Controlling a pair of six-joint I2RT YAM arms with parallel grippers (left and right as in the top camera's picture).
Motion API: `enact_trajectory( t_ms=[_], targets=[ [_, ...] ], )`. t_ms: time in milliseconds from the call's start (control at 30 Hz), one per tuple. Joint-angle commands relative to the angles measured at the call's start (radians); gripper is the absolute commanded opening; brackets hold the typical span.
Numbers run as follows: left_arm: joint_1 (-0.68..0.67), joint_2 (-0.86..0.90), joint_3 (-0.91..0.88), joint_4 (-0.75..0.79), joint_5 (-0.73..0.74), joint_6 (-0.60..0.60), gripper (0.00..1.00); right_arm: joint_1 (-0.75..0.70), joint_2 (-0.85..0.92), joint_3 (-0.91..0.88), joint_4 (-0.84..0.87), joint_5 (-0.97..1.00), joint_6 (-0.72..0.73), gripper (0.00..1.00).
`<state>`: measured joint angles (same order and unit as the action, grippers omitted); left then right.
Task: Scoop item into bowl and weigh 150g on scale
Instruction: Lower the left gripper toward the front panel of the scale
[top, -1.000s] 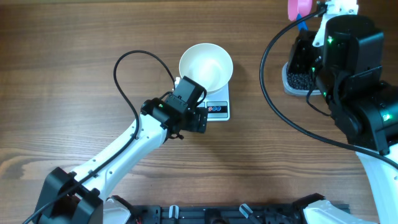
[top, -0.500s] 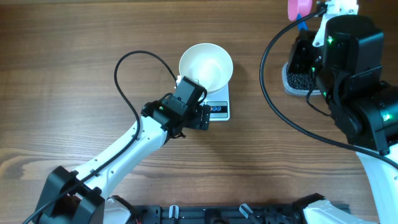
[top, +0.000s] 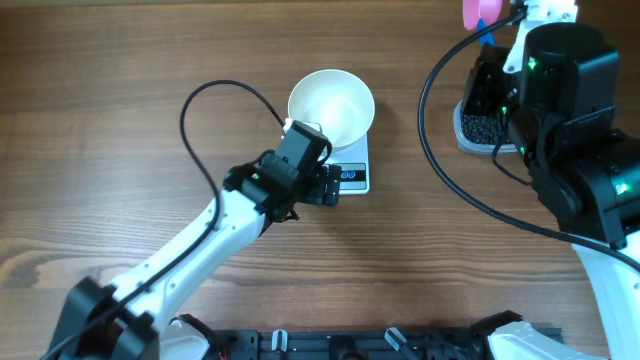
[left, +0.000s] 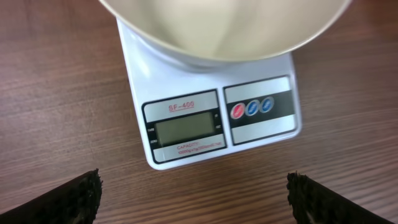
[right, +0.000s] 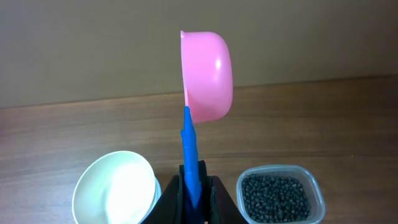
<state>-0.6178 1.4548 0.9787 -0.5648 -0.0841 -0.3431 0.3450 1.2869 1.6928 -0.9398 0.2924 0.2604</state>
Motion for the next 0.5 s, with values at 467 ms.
enact_trajectory(
  t_ms=[467],
  targets=[
    [-0.002,0.019,-0.097,0.172,-0.018,0.126,1.00,-0.005,0.058,0.000,0.030,-0.005,0.005,0.04]
  ],
)
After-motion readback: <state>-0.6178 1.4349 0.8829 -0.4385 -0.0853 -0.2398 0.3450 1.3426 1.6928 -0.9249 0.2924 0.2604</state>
